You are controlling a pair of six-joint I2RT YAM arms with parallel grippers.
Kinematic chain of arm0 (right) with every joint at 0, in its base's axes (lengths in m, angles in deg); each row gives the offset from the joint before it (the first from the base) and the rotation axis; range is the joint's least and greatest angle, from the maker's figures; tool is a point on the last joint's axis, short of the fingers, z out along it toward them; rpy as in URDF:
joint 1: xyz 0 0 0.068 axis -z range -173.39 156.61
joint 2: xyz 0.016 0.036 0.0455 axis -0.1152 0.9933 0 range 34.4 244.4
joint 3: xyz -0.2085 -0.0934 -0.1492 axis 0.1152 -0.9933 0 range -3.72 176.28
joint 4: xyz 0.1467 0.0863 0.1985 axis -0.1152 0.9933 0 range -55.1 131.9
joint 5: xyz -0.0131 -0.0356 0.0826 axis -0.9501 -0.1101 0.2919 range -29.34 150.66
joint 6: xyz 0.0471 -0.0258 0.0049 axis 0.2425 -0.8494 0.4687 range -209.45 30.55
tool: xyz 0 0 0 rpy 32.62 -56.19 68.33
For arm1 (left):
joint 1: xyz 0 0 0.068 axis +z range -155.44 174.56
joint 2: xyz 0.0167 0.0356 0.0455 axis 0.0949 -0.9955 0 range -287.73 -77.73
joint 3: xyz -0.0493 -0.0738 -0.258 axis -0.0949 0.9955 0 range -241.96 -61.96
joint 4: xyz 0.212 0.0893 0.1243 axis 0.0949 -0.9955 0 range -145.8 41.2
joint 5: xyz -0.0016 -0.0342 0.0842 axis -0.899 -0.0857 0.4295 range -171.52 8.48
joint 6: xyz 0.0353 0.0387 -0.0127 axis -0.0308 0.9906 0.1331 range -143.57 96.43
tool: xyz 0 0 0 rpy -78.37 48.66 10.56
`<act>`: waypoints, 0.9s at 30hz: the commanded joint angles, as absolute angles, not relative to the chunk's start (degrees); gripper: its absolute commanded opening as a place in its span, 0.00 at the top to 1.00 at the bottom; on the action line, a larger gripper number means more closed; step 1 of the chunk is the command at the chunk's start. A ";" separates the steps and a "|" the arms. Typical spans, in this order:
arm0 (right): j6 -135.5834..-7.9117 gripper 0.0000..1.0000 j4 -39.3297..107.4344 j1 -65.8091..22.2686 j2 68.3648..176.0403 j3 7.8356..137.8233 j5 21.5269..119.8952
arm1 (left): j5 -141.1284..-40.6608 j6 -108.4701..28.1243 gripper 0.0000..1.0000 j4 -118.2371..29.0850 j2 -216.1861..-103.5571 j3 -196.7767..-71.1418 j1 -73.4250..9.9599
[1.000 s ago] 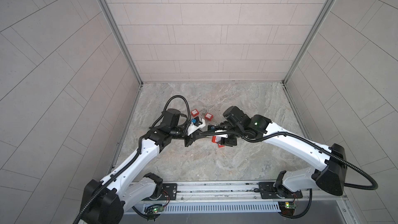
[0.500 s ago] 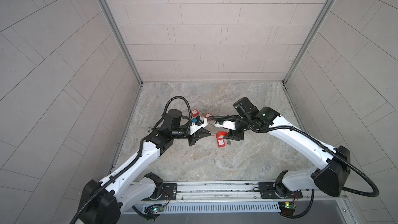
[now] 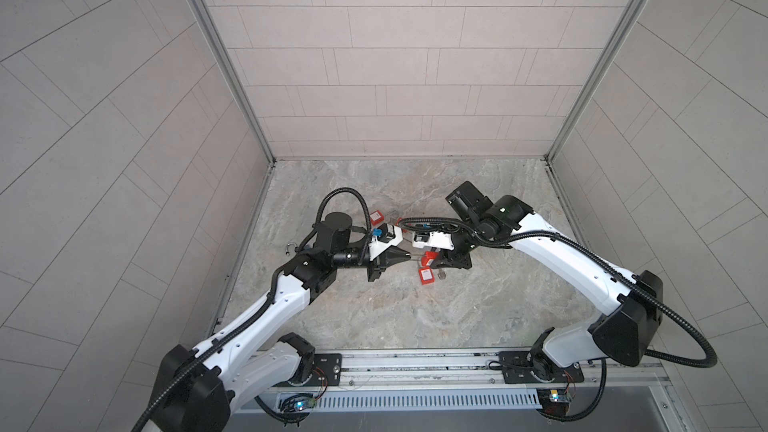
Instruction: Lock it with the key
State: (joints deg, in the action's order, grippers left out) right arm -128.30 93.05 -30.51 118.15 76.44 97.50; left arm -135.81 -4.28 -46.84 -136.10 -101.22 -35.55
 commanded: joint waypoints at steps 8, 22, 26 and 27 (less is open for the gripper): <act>-131.41 0.83 94.17 -30.49 117.76 78.13 100.76 | -136.65 -8.17 1.00 -40.01 -135.44 -99.88 -36.28; -134.18 0.84 94.23 -30.09 118.14 80.87 104.45 | -131.82 -12.59 1.00 -30.57 -138.83 -97.10 -41.48; -134.16 0.85 92.59 -30.04 118.46 81.31 106.01 | -130.45 -15.40 1.00 -25.05 -140.11 -95.65 -42.35; -134.18 0.85 92.32 -30.04 118.43 81.43 105.80 | -130.11 -15.65 1.00 -24.64 -140.08 -95.46 -42.47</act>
State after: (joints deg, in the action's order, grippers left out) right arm -133.11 96.27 -29.07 118.26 78.71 99.03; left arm -131.48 -13.74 -30.82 -139.05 -96.74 -41.02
